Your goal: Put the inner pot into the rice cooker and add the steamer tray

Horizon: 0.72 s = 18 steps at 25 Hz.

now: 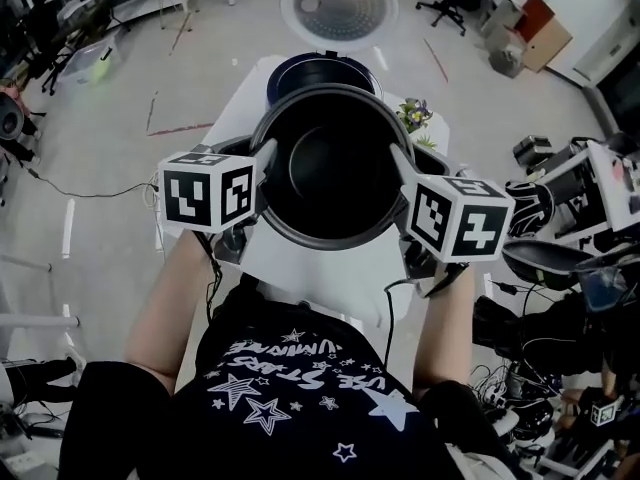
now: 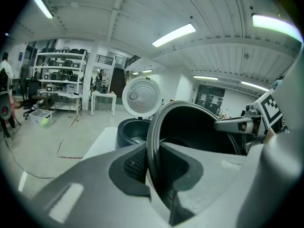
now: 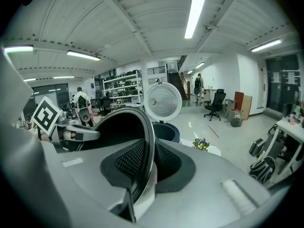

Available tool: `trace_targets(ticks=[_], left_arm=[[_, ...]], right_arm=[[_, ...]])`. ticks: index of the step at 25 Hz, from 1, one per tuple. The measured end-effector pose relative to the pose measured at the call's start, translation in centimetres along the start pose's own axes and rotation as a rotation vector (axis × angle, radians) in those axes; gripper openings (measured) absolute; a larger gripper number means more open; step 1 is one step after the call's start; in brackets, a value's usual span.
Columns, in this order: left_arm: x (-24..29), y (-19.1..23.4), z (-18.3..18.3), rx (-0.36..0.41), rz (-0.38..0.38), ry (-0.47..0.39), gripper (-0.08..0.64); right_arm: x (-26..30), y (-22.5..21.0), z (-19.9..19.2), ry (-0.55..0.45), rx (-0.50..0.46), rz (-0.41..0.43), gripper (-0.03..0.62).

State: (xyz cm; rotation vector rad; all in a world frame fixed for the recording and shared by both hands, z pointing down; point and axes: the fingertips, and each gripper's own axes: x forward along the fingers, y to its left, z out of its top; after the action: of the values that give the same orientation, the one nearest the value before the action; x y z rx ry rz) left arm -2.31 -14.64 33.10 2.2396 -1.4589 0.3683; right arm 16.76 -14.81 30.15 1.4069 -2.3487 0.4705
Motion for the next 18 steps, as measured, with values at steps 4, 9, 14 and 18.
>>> trace_targets(ticks=[4,9,14,18], left_arm=[[0.3,1.7,2.8,0.020,-0.020,-0.012,0.064],[1.6,4.1,6.2,0.066,-0.061,-0.024,0.066],[4.8,5.3,9.0,0.107,-0.115,-0.006,0.066],[7.3,6.7,10.6,0.106,-0.152,0.016,0.066]], right_arm=[[1.2,0.7,2.7,-0.025,0.012,-0.003,0.084],[3.4,1.2,5.4,-0.059,0.038,-0.017,0.084],[5.7,-0.3,7.6,-0.075,0.082,-0.053,0.084],[7.9,-1.1,9.3,-0.067,0.089,-0.073,0.084]])
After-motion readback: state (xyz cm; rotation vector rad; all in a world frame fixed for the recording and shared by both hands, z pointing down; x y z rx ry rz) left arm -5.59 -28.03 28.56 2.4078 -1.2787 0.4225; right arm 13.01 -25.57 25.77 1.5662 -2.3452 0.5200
